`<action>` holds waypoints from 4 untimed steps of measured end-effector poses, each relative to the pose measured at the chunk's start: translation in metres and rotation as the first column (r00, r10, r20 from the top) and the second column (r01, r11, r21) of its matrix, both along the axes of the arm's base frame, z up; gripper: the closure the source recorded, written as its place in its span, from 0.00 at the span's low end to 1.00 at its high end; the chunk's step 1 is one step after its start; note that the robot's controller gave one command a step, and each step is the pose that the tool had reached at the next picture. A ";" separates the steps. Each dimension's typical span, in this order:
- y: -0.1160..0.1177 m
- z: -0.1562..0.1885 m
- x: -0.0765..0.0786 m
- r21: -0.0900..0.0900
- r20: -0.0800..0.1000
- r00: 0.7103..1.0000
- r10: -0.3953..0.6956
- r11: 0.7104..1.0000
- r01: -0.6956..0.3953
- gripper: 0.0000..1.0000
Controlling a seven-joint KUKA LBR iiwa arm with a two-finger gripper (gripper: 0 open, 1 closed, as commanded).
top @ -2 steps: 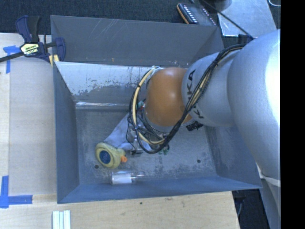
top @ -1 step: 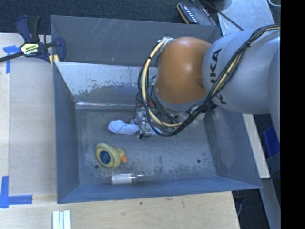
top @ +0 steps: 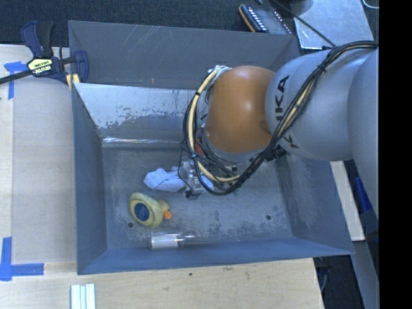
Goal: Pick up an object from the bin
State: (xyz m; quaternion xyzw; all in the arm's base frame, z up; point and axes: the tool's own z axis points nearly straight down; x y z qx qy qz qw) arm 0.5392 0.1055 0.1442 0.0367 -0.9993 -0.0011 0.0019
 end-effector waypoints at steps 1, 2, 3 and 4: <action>0.000 0.001 0.000 0.000 0.002 1.000 0.000 1.000 0.000 1.00; -0.025 0.048 -0.031 0.002 0.002 0.931 0.365 0.931 -0.365 1.00; -0.025 0.048 -0.031 0.002 0.002 0.931 0.364 0.931 -0.364 1.00; -0.024 0.113 -0.035 0.001 0.011 0.922 0.387 0.922 -0.387 1.00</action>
Offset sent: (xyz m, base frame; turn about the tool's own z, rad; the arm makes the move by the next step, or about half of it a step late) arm -0.0326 -0.0231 0.0493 -0.3792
